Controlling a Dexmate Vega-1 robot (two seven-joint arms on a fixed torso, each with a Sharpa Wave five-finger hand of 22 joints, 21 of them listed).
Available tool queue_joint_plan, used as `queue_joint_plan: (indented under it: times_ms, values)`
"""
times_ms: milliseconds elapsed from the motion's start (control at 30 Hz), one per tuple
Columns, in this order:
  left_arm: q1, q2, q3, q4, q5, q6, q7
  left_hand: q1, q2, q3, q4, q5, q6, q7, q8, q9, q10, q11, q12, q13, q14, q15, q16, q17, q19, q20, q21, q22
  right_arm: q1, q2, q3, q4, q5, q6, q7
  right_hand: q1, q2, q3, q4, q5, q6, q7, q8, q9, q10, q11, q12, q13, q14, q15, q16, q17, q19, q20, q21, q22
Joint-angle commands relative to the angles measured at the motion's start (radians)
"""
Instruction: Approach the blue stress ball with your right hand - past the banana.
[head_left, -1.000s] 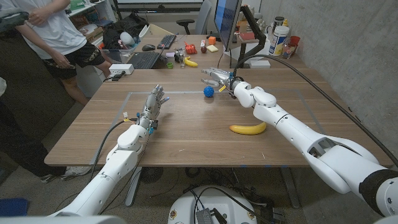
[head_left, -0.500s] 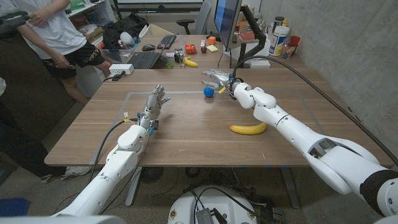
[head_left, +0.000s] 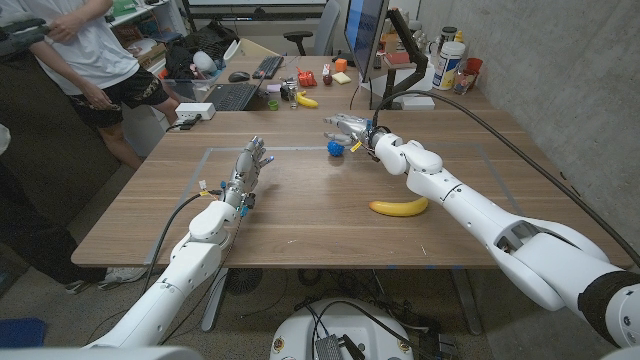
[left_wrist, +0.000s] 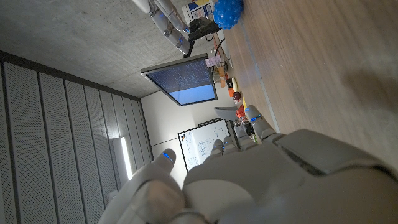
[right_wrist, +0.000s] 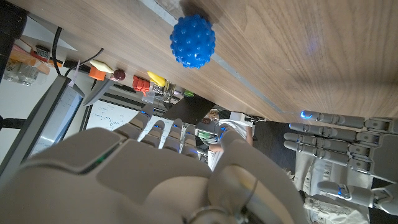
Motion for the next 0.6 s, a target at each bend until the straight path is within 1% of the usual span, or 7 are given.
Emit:
queue_joint_plan:
  times_ms: [33, 600]
  values:
    - [-0.004, -0.002, 0.0, 0.0, 0.002, 0.004, 0.001, 0.003, 0.13, 0.009, -0.001, 0.006, -0.121, -0.002, 0.009, 0.003, -0.078, 0.0, 0.004, 0.005, -0.076, 0.005, 0.006, 0.003, -0.094, -0.023, 0.004, 0.002, 0.014, 0.002, -0.013, 0.02, -0.008, 0.011, -0.004, 0.01, 0.022, 0.009, -0.001, -0.007, -0.006, 0.001, 0.003, 0.002, -0.01, -0.005, -0.001, 0.003, -0.008, -0.077, 0.001, 0.004, 0.006, -0.11, -0.003, 0.001]
    - [0.001, 0.003, -0.001, -0.008, 0.001, 0.011, -0.001, 0.003, 0.13, 0.009, -0.001, 0.006, -0.121, -0.002, 0.008, 0.003, -0.077, 0.002, 0.004, 0.005, -0.076, 0.006, 0.006, 0.003, -0.093, -0.023, 0.004, 0.002, 0.022, 0.008, -0.031, 0.034, -0.025, 0.004, 0.001, 0.013, 0.021, 0.009, 0.0, -0.008, -0.012, -0.001, 0.002, 0.002, -0.014, -0.008, -0.002, 0.003, -0.011, -0.079, 0.001, 0.004, 0.007, -0.114, -0.006, 0.001]
